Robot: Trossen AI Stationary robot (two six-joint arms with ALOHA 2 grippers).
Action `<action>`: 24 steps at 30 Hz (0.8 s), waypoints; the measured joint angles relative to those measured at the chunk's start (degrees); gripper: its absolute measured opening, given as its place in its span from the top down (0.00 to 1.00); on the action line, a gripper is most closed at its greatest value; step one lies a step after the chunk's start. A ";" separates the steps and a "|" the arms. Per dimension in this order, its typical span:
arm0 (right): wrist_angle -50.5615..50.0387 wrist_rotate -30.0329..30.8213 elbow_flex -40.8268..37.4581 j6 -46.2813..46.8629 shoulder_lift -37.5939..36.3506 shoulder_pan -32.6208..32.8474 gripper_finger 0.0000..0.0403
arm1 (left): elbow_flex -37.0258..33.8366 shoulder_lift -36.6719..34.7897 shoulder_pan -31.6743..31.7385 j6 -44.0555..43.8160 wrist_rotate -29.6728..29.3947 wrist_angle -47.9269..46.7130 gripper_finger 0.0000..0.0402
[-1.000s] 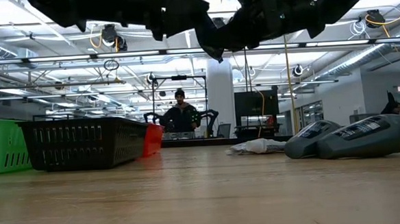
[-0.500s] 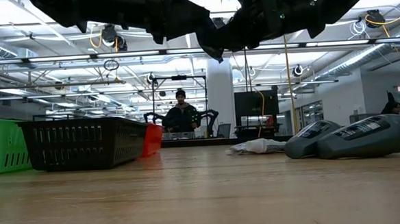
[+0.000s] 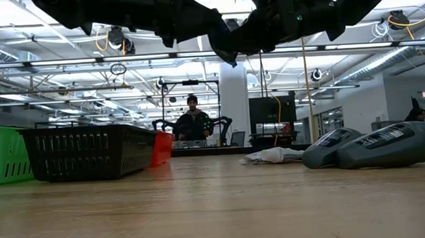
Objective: Pick & Place Travel size toiletries
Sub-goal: Put the blue shave cream into the green bin
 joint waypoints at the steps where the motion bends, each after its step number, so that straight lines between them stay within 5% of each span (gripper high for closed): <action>1: 0.00 0.03 0.00 0.01 0.00 0.00 0.94 | 0.01 0.00 0.00 0.01 0.00 0.02 0.59; 8: -0.06 0.13 0.00 0.06 0.00 -0.02 0.94 | 0.00 -0.02 -0.02 -0.01 0.02 -0.05 0.74; 24: -1.89 -0.09 0.19 4.97 -0.14 -0.15 0.84 | -0.09 -1.51 -1.00 3.34 -0.26 0.09 0.74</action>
